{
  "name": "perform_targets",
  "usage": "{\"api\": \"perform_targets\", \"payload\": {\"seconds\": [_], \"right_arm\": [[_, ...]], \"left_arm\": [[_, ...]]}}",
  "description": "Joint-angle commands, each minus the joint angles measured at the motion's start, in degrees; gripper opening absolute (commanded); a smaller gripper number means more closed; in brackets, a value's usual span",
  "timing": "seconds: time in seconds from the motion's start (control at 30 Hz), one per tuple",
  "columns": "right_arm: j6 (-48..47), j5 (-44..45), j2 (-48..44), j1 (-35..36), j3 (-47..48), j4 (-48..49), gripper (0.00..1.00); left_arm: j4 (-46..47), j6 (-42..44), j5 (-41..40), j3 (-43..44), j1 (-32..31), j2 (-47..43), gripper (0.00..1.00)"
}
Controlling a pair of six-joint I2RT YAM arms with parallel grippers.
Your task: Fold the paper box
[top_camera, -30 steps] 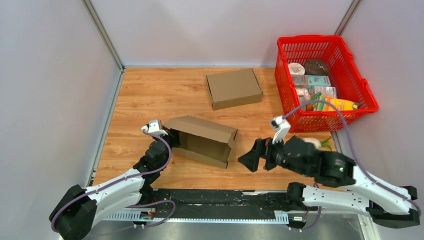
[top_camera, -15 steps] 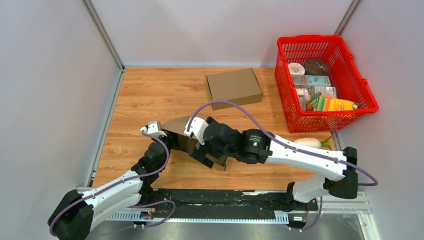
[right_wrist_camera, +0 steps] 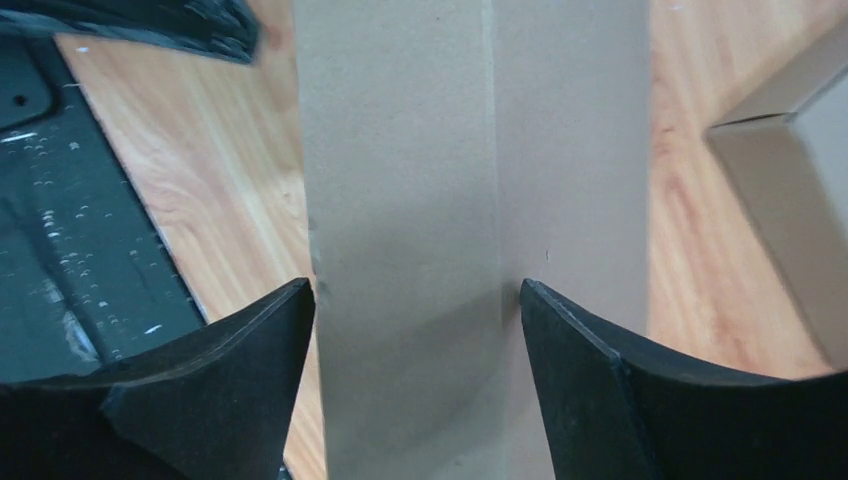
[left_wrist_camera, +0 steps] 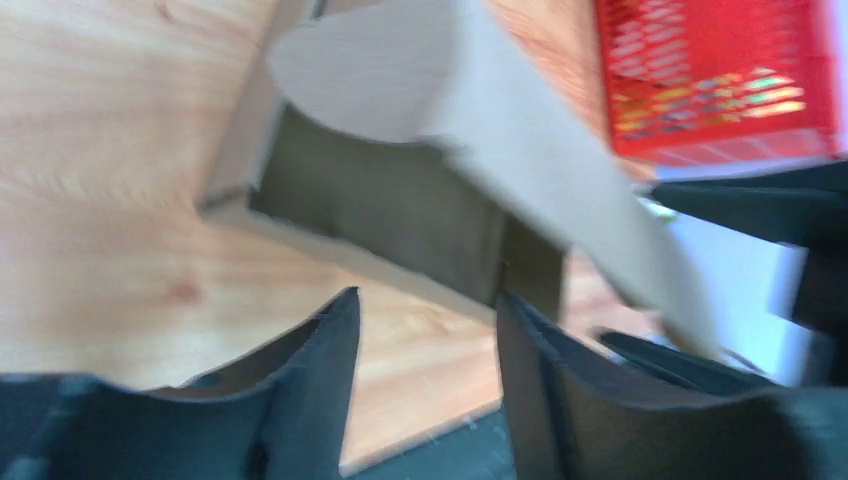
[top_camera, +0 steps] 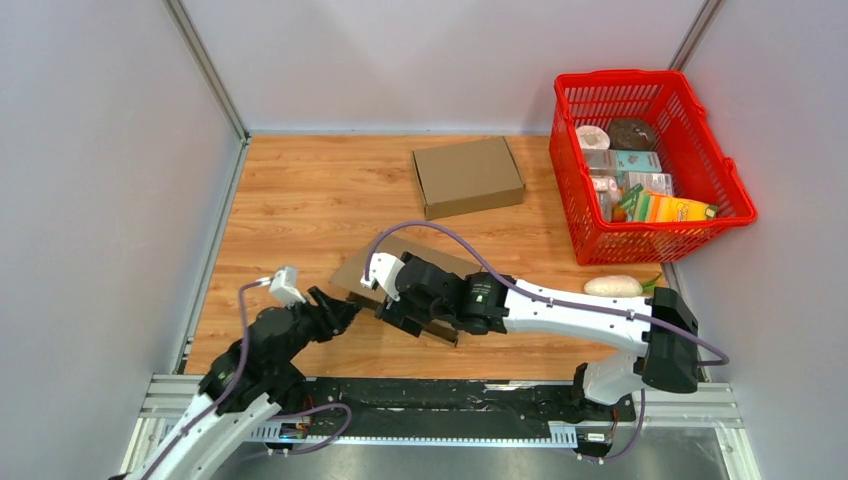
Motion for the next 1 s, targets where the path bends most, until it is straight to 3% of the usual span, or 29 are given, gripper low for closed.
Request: {"api": "perform_targets", "payload": {"seconds": [0.0, 0.1, 0.2, 0.27, 0.43, 0.63, 0.73, 0.87, 0.97], "right_arm": [[6.0, -12.1, 0.8, -0.6, -3.1, 5.4, 0.84], [11.7, -20.5, 2.1, -1.4, -7.5, 8.9, 0.89], [17.9, -26.1, 3.2, -2.3, -11.8, 13.1, 0.91], [22.9, -27.8, 1.4, -3.1, -14.7, 15.4, 0.92], [34.6, -32.2, -6.4, -5.6, -25.4, 21.4, 0.91], [49.4, -35.7, -24.0, -12.3, -41.1, 25.4, 0.85], [52.4, -37.1, -32.6, -20.0, -45.1, 22.5, 0.7], [48.6, -35.8, -41.1, -27.2, -44.6, 12.7, 0.69], [46.6, -38.0, -39.9, -33.1, -44.7, 9.8, 0.69]], "left_arm": [[-31.2, -9.3, 8.6, 11.0, -0.1, -17.9, 0.62], [-36.7, -3.5, 9.6, 24.3, -0.1, -14.2, 0.59], [-30.3, 3.9, 13.2, 33.9, -0.1, -6.1, 0.59], [-23.8, 8.4, 14.9, 34.7, -0.1, 3.6, 0.59], [-5.4, 17.2, 17.0, 31.5, -0.1, 29.6, 0.46], [14.0, 20.0, 20.5, 23.2, -0.1, 50.7, 0.37], [24.2, 17.8, 22.1, 18.0, 0.0, 54.0, 0.37], [28.0, 18.2, 21.3, 15.5, -0.3, 51.6, 0.42], [23.7, 19.7, 20.7, 15.6, -0.3, 48.2, 0.54]]}}
